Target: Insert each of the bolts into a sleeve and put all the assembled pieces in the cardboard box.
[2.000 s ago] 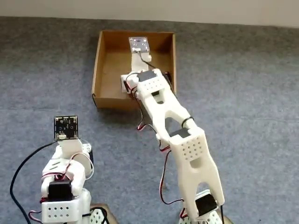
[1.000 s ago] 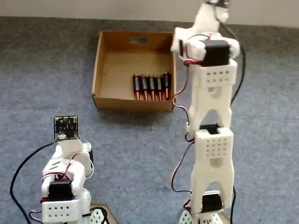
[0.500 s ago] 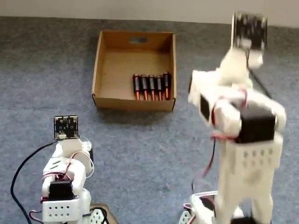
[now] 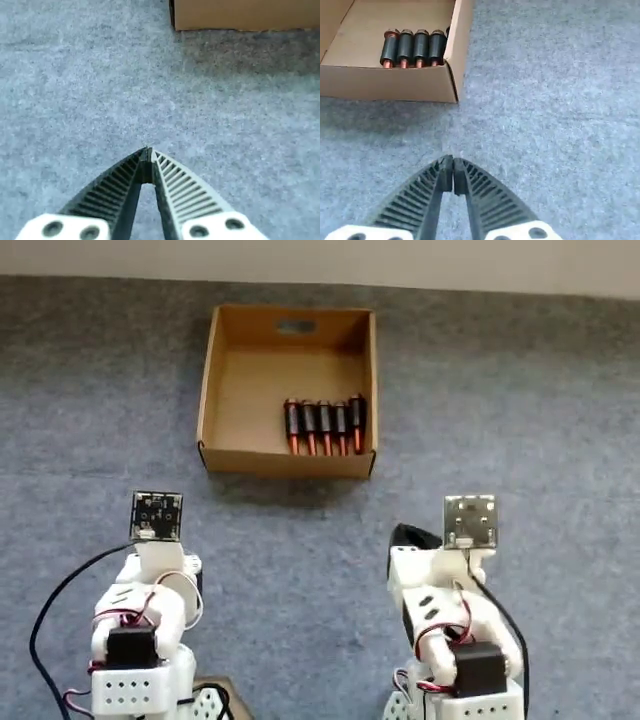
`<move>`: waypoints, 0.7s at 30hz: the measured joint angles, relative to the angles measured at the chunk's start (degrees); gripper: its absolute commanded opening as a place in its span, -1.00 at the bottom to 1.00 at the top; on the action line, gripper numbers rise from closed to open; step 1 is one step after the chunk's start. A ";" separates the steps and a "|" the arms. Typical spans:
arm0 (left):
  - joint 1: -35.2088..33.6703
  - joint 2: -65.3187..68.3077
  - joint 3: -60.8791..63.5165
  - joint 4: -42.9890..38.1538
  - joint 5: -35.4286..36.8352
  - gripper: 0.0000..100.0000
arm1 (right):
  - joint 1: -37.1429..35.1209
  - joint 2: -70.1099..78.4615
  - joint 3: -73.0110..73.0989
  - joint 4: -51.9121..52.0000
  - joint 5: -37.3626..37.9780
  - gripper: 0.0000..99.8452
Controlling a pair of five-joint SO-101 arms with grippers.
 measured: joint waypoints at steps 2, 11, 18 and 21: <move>-1.85 0.00 0.00 0.00 0.00 -0.98 | -0.09 -0.35 5.27 -2.46 0.00 -0.98; -2.73 0.00 0.26 0.00 0.00 -0.98 | 0.00 -1.14 11.78 -5.63 0.00 -0.98; -2.73 0.00 0.26 0.00 0.00 -0.98 | 0.00 -1.14 11.78 0.88 0.00 -0.98; -2.73 0.00 0.26 2.64 0.00 -0.98 | 0.44 -1.32 11.78 5.54 0.00 -0.98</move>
